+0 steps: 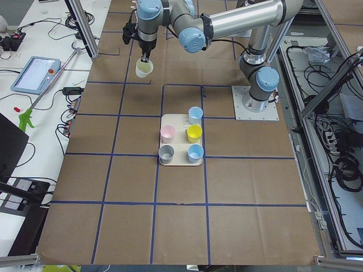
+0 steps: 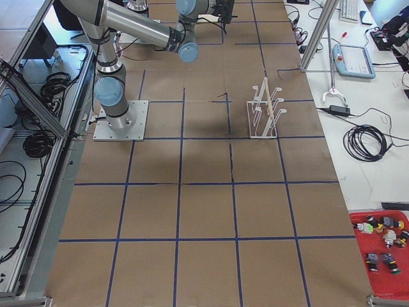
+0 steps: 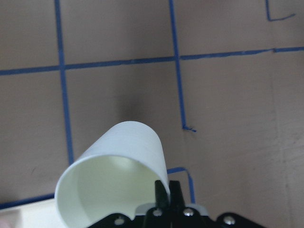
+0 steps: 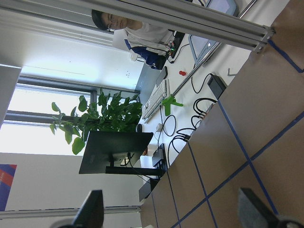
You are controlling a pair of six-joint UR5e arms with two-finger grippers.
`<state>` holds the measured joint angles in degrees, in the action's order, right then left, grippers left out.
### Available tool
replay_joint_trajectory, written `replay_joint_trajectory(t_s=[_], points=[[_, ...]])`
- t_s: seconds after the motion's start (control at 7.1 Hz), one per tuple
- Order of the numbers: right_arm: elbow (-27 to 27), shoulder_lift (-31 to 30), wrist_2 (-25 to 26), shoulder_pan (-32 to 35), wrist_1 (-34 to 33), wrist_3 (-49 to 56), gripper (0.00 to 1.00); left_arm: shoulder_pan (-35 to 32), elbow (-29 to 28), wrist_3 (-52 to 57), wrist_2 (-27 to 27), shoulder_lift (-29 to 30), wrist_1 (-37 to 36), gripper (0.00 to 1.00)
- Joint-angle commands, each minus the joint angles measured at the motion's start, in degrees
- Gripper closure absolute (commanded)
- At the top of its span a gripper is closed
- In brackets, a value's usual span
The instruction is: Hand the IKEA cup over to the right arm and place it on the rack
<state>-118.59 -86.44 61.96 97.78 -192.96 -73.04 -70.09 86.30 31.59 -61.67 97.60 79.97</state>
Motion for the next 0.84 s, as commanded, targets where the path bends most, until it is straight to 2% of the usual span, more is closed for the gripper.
replay_joint_trajectory(t_s=[0.0,0.14,0.56,0.7], points=[[-3.5,0.0,-0.4,-0.7,-6.6,-6.4,0.00,-0.2,3.9,5.6,13.8,-3.2,-5.6,1.00],[-3.7,0.1,-0.3,-1.0,-8.0,-9.3,0.00,-1.2,8.4,7.0,18.1,-5.8,-9.8,1.00],[-5.6,0.1,0.4,-0.8,-9.2,-14.2,0.00,-2.0,24.7,6.8,27.1,-4.2,-44.3,1.00],[-5.6,0.5,0.7,-0.6,-8.8,-14.2,0.00,-2.1,28.0,6.9,31.1,-3.1,-52.3,1.00]])
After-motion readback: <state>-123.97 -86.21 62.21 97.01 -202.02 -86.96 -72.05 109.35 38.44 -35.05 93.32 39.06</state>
